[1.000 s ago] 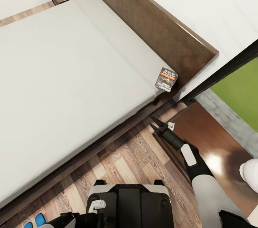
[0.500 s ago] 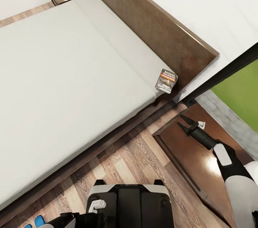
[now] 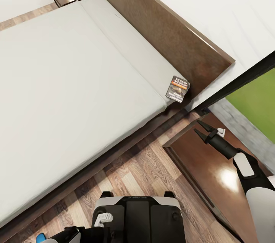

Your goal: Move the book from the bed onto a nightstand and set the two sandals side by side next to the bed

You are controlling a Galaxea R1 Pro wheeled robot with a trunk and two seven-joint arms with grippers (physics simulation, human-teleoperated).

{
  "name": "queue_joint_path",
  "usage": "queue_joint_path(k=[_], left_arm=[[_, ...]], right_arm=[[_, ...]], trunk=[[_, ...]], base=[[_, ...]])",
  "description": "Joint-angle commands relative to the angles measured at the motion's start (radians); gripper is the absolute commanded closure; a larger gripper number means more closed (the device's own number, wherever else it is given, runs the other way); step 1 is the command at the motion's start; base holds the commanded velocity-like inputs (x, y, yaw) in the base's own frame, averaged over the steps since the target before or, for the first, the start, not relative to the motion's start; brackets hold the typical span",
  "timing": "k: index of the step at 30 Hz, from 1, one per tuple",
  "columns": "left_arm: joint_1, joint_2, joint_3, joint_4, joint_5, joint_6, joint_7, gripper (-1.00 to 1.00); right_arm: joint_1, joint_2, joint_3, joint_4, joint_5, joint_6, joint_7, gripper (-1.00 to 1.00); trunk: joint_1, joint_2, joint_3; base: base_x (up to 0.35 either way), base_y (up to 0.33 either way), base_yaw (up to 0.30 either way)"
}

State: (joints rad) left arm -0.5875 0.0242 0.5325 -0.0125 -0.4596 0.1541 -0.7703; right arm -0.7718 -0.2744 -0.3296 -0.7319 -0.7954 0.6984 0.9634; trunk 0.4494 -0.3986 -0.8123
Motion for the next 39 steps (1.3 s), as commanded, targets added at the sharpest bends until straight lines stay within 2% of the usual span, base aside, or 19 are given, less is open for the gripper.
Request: queue_joint_path(k=[1,12,28,30,34,36,39], left_arm=[[0.000,0.000,0.009,-0.001,-0.005,0.010,-0.004,-1.00],[0.000,0.000,0.008,-0.001,-0.005,0.010,-0.004,-1.00],[0.001,-0.001,0.007,-0.001,-0.006,0.010,-0.004,-1.00],[0.001,-0.001,0.007,-0.001,-0.007,0.010,-0.004,-1.00],[0.001,-0.001,0.007,-0.001,-0.007,0.010,-0.005,-1.00],[0.001,-0.001,0.007,-0.001,-0.006,0.010,-0.005,-1.00],[0.003,-0.001,0.008,-0.001,-0.005,0.010,-0.004,-1.00]], right_arm=[[0.000,0.000,0.000,-0.002,-0.003,0.006,0.002,-1.00],[0.000,0.001,0.001,-0.003,-0.002,0.006,0.002,-1.00],[0.001,0.000,0.002,0.010,0.007,0.008,0.001,-1.00],[0.001,0.000,0.002,0.026,0.007,0.008,0.001,-1.00],[0.002,0.000,0.003,0.164,0.008,0.010,0.002,-1.00],[0.002,0.000,0.004,0.203,0.010,0.010,0.002,-1.00],[0.002,0.000,0.005,0.220,0.011,0.007,0.002,-1.00]], trunk=[[0.001,-0.001,-0.001],[0.001,-0.001,-0.001],[0.001,-0.001,-0.001],[0.001,-0.001,-0.001],[0.001,-0.001,-0.001],[0.001,-0.001,-0.001],[0.001,-0.001,-0.001]], base=[[0.001,0.000,0.000],[0.139,0.000,0.000],[0.011,0.000,0.000],[0.000,0.000,0.000],[0.000,0.000,0.000],[0.000,0.000,0.000],[0.000,0.000,0.000]])
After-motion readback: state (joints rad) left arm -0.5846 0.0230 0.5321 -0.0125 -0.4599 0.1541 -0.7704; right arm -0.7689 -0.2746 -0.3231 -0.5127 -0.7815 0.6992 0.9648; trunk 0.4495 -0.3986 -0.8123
